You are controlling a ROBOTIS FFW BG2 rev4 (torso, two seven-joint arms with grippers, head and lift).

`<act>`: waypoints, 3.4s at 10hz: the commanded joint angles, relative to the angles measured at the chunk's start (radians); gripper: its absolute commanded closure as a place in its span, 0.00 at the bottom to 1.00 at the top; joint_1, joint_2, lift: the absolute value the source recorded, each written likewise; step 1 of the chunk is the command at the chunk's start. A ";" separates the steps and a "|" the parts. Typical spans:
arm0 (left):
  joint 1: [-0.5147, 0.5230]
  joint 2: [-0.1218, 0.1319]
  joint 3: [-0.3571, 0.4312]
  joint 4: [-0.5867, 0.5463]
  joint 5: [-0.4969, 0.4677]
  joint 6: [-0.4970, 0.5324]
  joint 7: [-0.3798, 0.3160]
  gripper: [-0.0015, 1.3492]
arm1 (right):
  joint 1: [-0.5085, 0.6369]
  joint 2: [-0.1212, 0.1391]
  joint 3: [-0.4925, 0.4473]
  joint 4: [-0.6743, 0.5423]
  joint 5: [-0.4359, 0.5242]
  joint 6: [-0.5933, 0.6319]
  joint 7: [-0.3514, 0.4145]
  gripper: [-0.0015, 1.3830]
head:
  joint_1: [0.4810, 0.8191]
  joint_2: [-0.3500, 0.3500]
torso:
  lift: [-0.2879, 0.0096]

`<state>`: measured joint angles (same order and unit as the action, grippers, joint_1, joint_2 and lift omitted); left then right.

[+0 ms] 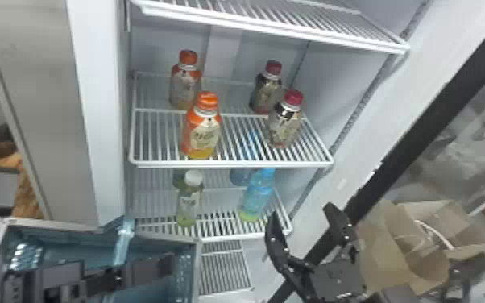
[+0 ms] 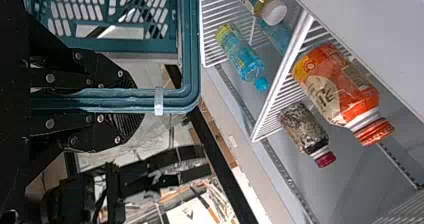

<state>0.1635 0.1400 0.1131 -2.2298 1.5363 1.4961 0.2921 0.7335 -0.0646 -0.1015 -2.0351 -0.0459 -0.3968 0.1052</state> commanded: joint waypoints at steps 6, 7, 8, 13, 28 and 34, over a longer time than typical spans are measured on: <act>-0.002 0.001 -0.023 0.000 -0.011 0.008 -0.028 0.89 | -0.039 -0.001 -0.004 0.039 0.026 0.004 0.030 0.07 | 0.63 0.00 | 0.83; -0.004 0.003 -0.029 0.000 -0.013 0.008 -0.030 0.89 | -0.039 -0.001 -0.004 0.031 0.026 0.004 0.044 0.07 | 0.63 0.00 | 0.83; -0.004 0.004 -0.031 0.000 -0.017 0.008 -0.030 0.89 | -0.036 -0.001 -0.012 0.026 0.032 0.004 0.057 0.07 | 0.63 0.00 | 0.83; 0.001 0.009 -0.033 -0.007 -0.023 0.008 -0.034 0.89 | -0.024 -0.001 -0.026 0.019 0.030 0.004 0.060 0.07 | 0.63 0.00 | 0.83; 0.025 0.019 -0.013 -0.034 -0.045 0.038 -0.034 0.89 | -0.032 0.000 0.018 0.002 0.016 -0.070 -0.038 0.00 | 0.63 0.00 | 0.83; 0.021 0.021 -0.019 -0.042 -0.049 0.045 -0.033 0.89 | -0.034 -0.004 0.026 -0.006 0.034 -0.038 -0.038 0.00 | 0.63 0.00 | 0.83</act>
<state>0.1840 0.1595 0.0938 -2.2692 1.4879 1.5408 0.2593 0.6994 -0.0674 -0.0785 -2.0400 -0.0148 -0.4344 0.0675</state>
